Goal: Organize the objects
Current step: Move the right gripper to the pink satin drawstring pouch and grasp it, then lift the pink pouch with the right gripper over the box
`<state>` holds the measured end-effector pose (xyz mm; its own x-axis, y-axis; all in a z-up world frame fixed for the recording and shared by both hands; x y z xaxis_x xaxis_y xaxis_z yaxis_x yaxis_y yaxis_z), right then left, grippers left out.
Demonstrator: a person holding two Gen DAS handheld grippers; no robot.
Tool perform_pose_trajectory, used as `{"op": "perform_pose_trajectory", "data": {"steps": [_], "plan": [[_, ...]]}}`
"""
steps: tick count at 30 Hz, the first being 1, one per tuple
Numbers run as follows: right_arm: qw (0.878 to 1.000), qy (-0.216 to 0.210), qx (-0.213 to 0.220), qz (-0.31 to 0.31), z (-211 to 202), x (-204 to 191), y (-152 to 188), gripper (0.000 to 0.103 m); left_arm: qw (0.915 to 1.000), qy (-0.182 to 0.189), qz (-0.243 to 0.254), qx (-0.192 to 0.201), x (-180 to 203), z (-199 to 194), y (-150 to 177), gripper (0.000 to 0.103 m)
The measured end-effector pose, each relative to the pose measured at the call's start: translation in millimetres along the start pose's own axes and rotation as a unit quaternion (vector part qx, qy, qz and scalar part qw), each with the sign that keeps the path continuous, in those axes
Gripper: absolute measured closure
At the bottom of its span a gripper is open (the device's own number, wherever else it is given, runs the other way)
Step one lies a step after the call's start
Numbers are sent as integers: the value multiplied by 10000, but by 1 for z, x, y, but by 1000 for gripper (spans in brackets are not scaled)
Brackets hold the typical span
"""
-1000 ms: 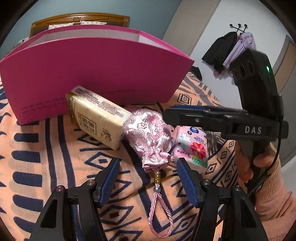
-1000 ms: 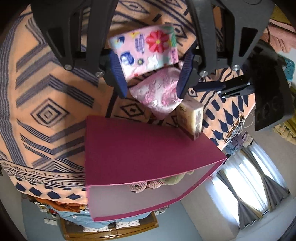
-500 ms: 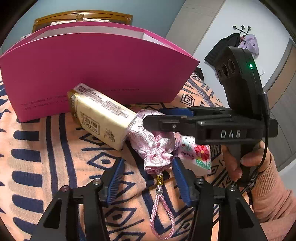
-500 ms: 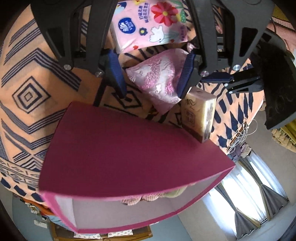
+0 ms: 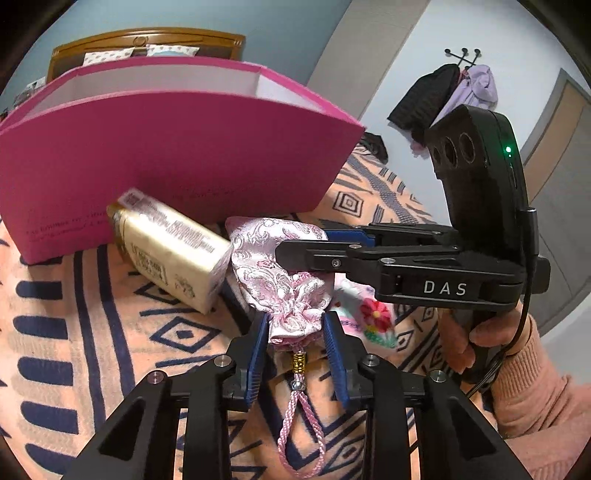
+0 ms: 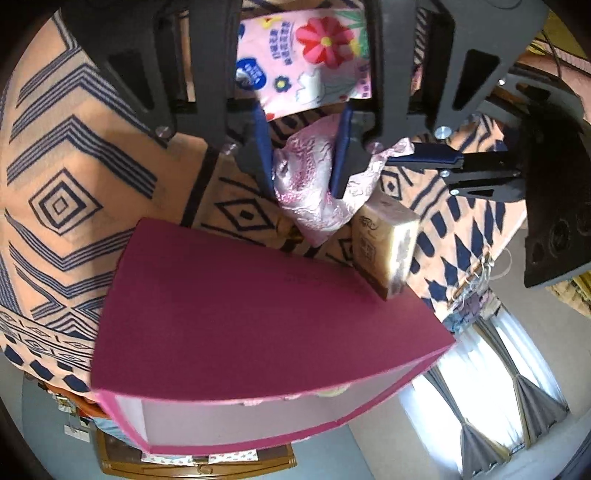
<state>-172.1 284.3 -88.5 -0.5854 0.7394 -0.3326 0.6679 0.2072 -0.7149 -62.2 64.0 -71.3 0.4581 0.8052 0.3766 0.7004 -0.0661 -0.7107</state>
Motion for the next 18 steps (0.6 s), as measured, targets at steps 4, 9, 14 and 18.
{"op": "perform_pose_trajectory", "data": {"steps": [4,9,14,18], "plan": [[9998,33,204,42,-13,-4,-1,72,10000,55,59,51,7,-7,-3,72],[9991,12,379,168,-27,-3,-1,72,9997,71,176,132,21,-10,-5,72],[9982,-25,556,238,-41,-4,-3,72,9994,91,280,200,25,-17,-11,72],[9974,-39,667,251,-46,-9,-5,72,9990,88,352,269,28,-32,-13,72]]}}
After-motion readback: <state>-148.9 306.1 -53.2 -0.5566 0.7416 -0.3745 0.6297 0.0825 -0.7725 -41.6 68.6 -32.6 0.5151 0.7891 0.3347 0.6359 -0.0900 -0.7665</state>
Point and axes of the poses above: each gripper's, at about its wrist camera, not at the fingertips, and z roughly the way its jaws point, x to its right, y to its underside, the point moved 2 cm from there along z, roughly the way its jaws point, and after that the axes turned 8 degrees about x, right-handed, at the moved point
